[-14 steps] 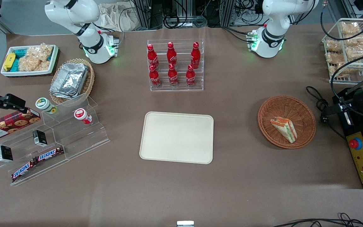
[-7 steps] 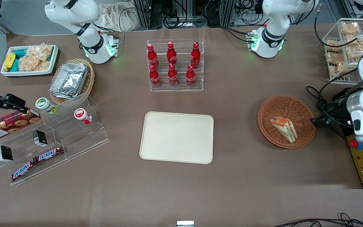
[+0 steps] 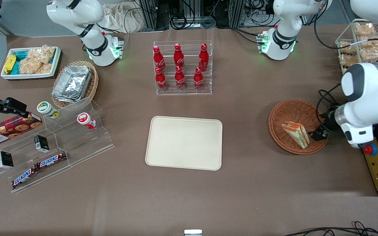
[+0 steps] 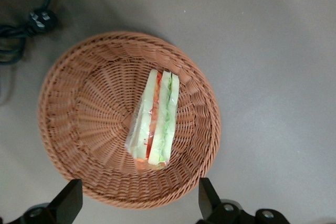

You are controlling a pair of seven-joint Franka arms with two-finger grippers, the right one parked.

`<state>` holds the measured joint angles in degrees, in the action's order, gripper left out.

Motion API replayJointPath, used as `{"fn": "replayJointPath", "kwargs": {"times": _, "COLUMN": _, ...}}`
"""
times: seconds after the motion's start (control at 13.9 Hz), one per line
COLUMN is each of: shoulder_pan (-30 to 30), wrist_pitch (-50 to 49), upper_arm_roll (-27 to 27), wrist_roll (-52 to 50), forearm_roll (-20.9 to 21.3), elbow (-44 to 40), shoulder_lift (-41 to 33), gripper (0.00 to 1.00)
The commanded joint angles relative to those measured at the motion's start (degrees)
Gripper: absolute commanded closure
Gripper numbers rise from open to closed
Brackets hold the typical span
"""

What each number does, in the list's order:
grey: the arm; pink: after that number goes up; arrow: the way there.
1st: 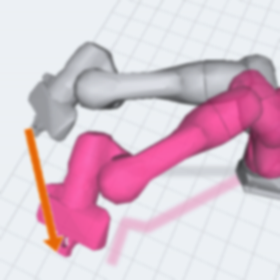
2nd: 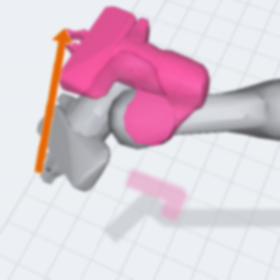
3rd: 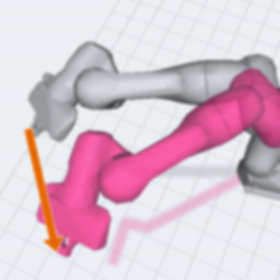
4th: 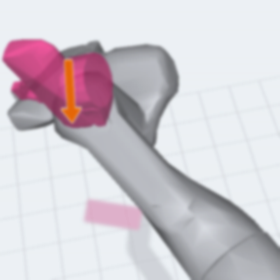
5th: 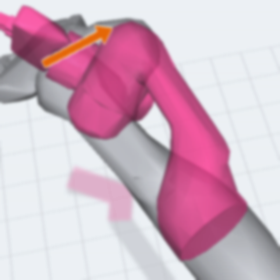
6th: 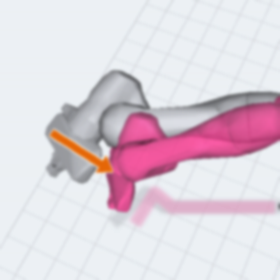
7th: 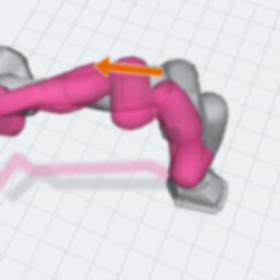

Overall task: Place sandwich from basket to tray
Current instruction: 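Lower the open left gripper around the wrapped sandwich in the basket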

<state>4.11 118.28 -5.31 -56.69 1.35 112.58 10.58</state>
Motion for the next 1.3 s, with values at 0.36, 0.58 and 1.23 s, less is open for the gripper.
{"fn": "replayJointPath", "kwargs": {"times": 0.36, "shoulder_pan": -1.9, "wrist_pitch": 14.3, "upper_arm_roll": -0.1, "wrist_roll": -3.2, "forearm_roll": 0.5, "elbow": 14.5, "shoulder_lift": -4.6, "gripper": 0.01}}
{"fn": "replayJointPath", "kwargs": {"times": 0.58, "shoulder_pan": -1.7, "wrist_pitch": 15.2, "upper_arm_roll": 0.0, "wrist_roll": -3.3, "forearm_roll": 0.5, "elbow": 14.5, "shoulder_lift": -3.4, "gripper": 0.01}}
{"fn": "replayJointPath", "kwargs": {"times": 1.23, "shoulder_pan": -0.6, "wrist_pitch": 25.1, "upper_arm_roll": 0.4, "wrist_roll": -2.5, "forearm_roll": 0.5, "elbow": 14.6, "shoulder_lift": 4.2, "gripper": 0.01}}
